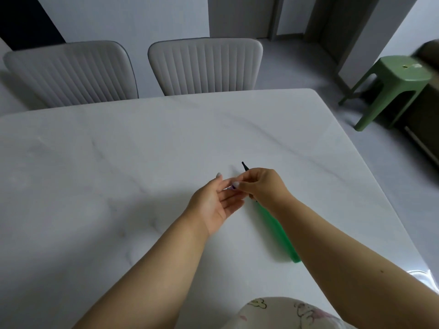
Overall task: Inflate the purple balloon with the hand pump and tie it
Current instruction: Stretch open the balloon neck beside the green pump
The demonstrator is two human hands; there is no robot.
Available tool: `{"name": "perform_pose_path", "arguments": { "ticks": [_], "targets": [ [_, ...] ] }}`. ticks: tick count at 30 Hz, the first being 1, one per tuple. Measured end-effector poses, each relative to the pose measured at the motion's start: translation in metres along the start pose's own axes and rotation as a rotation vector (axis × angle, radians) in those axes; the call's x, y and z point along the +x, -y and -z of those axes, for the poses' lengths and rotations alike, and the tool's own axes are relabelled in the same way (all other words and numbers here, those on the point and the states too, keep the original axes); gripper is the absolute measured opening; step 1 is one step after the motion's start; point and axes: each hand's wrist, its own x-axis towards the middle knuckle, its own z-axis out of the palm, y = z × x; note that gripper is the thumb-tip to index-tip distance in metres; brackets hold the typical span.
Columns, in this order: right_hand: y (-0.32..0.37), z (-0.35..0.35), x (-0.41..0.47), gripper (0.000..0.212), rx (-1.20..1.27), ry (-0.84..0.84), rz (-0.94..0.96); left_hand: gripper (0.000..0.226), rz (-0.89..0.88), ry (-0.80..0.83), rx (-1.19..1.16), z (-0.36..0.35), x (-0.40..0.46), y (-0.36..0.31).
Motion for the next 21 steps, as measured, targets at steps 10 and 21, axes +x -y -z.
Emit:
{"name": "perform_pose_path", "arguments": {
  "ticks": [10, 21],
  "targets": [
    [-0.06, 0.016, 0.018, 0.06, -0.77, -0.245, -0.295, 0.011, -0.008, -0.248, -0.198, 0.004, 0.011, -0.01],
    [-0.035, -0.001, 0.002, 0.037, -0.512, -0.05, -0.127, 0.013, 0.017, -0.275, -0.317, 0.022, 0.034, -0.035]
  ]
}}
